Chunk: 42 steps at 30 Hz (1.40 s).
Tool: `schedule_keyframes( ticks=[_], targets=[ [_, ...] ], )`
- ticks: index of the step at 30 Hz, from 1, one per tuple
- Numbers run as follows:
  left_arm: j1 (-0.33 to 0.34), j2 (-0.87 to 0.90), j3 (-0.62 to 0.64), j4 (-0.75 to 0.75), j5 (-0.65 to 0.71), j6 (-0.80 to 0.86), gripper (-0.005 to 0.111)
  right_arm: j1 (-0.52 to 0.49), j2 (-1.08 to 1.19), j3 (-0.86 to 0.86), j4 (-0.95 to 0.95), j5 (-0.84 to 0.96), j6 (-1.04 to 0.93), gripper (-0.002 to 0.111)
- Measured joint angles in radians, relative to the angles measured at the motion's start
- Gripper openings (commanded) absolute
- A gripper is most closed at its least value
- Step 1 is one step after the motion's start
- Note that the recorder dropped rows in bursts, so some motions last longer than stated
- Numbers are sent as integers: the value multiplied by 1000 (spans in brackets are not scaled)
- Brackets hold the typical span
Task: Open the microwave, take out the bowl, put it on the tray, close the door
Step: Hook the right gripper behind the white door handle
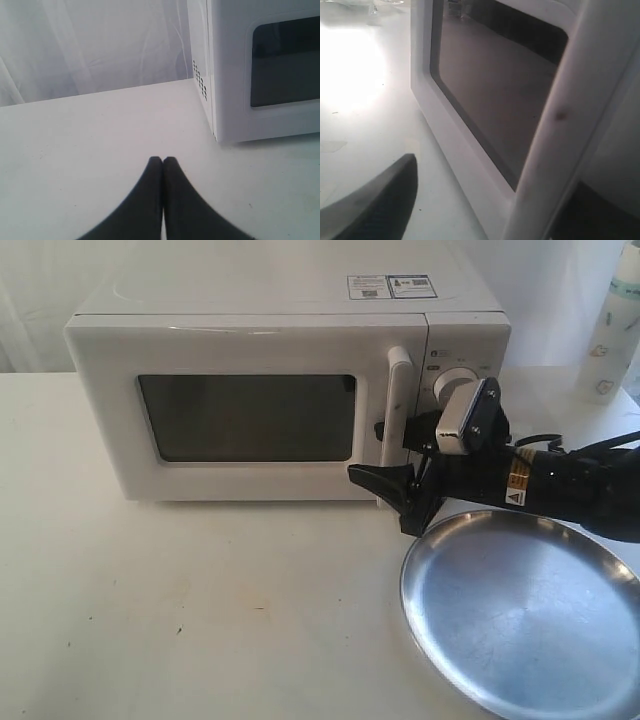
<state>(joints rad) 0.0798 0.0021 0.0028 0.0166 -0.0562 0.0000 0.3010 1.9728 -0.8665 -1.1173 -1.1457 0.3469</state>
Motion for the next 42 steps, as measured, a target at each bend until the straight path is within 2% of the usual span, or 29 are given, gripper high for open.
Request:
schedule_keyframes(
  ticks=[11,22,35,38,40,41,42],
  targets=[
    [0,0,0,0,0,0,0,4,-27,2,-25,48,9,0],
    [0,0,0,0,0,0,0,30,-121,3,-17,274,90,0],
    [0,0,0,0,0,0,0,41,-153,18,61,343,33,1],
    [0,0,0,0,0,0,0,41,-155,18,61,343,40,13],
    [0,0,0,0,0,0,0,41,-161,18,50,352,63,30],
    [0,0,0,0,0,0,0,41,-164,18,42,358,74,46],
    [0,0,0,0,0,0,0,41,-171,16,20,352,126,55]
  ],
)
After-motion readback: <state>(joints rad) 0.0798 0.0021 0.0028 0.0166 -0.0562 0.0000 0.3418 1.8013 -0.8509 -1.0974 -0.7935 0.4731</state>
